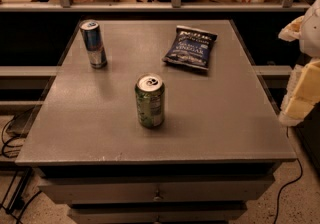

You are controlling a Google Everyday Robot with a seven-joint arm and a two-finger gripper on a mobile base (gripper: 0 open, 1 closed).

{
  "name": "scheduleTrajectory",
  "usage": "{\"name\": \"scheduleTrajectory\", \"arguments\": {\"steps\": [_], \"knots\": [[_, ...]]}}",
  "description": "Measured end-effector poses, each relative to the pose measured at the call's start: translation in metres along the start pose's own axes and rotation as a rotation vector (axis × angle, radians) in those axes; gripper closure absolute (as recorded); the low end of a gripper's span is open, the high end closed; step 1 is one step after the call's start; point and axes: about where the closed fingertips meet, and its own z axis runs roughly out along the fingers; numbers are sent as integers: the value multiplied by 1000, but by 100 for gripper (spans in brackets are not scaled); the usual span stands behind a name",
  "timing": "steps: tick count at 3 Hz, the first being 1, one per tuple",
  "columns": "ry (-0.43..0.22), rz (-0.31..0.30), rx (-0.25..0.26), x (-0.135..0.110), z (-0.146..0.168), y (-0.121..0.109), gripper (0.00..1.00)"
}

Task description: Pick blue chip bag

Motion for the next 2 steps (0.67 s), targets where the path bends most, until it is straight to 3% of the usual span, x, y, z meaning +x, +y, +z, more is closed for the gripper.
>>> {"name": "scheduleTrajectory", "arguments": {"steps": [1, 2], "knots": [[-7, 1, 3, -1, 0, -1, 0], [-68, 5, 17, -12, 12, -13, 0]]}}
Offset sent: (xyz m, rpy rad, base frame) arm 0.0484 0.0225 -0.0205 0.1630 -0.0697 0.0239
